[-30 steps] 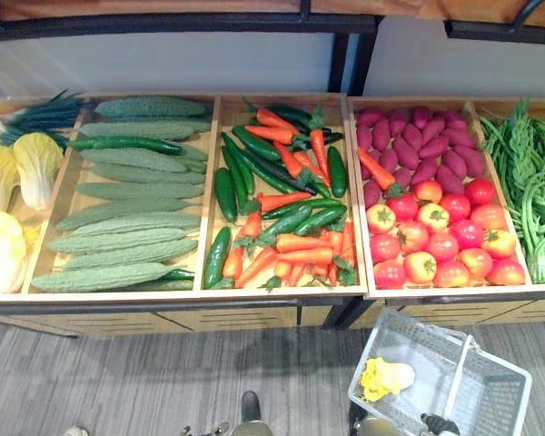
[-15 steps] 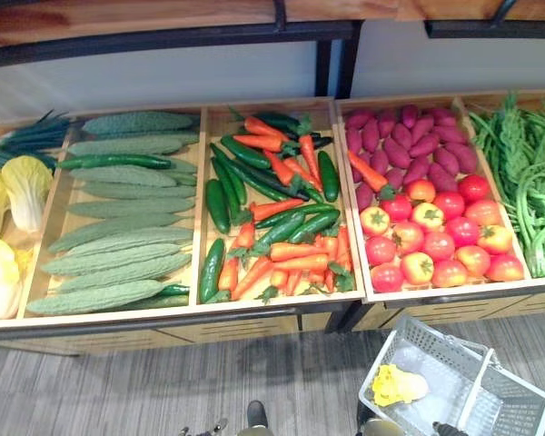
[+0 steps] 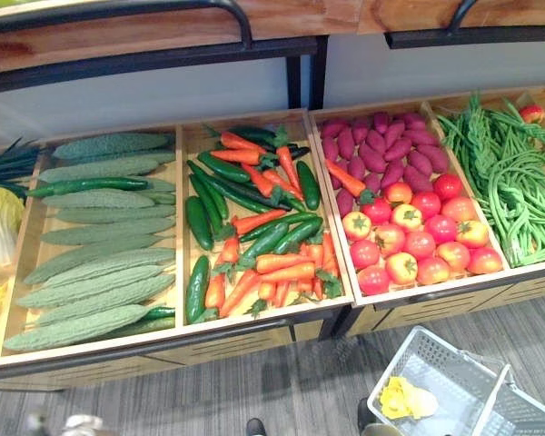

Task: Pick vegetable in the basket

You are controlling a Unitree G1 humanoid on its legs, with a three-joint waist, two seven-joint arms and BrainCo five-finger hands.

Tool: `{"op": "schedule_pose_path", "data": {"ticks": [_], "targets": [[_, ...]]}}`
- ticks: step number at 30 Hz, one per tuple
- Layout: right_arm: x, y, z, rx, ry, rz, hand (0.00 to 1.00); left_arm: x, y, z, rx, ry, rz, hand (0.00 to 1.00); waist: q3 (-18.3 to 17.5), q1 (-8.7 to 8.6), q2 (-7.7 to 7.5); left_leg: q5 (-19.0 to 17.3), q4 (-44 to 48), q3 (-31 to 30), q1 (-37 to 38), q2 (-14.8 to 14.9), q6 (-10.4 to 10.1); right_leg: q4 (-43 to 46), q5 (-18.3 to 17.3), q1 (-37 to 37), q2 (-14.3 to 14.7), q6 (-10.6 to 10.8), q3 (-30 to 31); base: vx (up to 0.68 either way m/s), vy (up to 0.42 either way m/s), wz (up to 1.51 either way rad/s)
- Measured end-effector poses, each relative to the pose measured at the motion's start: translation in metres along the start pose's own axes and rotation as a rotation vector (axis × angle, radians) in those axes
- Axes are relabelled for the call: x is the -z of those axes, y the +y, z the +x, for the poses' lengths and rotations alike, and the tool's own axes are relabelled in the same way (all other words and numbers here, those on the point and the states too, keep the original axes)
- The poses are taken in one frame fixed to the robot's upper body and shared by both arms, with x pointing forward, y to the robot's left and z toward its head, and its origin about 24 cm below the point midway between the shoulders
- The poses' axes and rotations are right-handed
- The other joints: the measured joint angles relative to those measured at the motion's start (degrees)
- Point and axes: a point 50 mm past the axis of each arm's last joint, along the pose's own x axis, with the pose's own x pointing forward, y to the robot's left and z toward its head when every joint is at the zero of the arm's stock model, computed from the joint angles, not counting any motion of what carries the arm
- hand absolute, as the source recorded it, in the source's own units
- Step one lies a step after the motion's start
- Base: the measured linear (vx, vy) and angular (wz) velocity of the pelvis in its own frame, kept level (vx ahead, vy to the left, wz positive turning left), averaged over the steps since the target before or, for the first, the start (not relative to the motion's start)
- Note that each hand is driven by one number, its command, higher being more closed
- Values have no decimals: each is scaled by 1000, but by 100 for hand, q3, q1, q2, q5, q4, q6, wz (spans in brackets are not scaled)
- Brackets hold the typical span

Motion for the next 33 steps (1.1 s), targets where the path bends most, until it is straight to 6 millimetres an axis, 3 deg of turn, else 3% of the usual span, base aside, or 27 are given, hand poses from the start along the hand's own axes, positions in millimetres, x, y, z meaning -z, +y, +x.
{"op": "schedule_pose_path", "data": {"ticks": [3, 7, 11, 16, 21, 26, 30, 33], "targets": [[2, -1, -1, 4, -8, -14, 100, -36, -19, -11, 9, -141, -96, 0, -1, 6, 1, -6, 0, 3, 50, 5, -1, 0, 0, 43, 5, 0, 3, 0, 0, 0], [4, -5, -2, 5, -22, -42, 100, -70, -39, -32, 75, -341, -102, 0, -31, 21, -17, -42, 0, 20, 108, 30, -10, -7, -1, 90, 29, 0, 16, -17, -7, -1], [6, -9, -3, 11, -36, -49, 100, -88, -62, -55, 199, -503, -29, 0, -34, 22, -9, -42, -1, 31, 100, 33, -10, -16, 0, 75, 35, 1, 27, -8, -3, 0], [2, -14, -1, 24, -48, -56, 100, -105, -106, -101, 562, -841, 132, 0, -21, -3, 11, -50, 0, 96, 65, 14, -2, -9, 17, -16, 40, 22, 126, 20, -7, -8], [-18, -22, 3, 40, -96, -82, 100, -96, -121, -118, 842, -998, 297, 0, 56, -157, 145, -120, 2, 280, 78, -15, 15, 10, 20, -128, 44, 22, 294, 44, 3, -18], [-34, -31, 7, 53, -137, -117, 100, -87, -130, -132, 1101, -1150, 450, 0, 117, -184, 246, -209, 4, 566, 225, -57, 30, 93, 20, -224, 63, 23, 556, 34, 1, -32], [-47, -35, 9, 42, -171, -192, 100, -81, -135, -141, 1336, -1254, 565, 0, 163, -178, 288, -617, 601, 743, 245, -22, 57, 178, 20, -200, 29, 23, 810, 13, 6, -37], [-51, -35, 10, 39, -182, -215, 100, -75, -136, -151, 1483, -1302, 630, 0, 173, -228, 319, -671, 620, 747, 255, -66, 50, 164, 43, -209, -15, 62, 833, -30, 4, -10]]}}
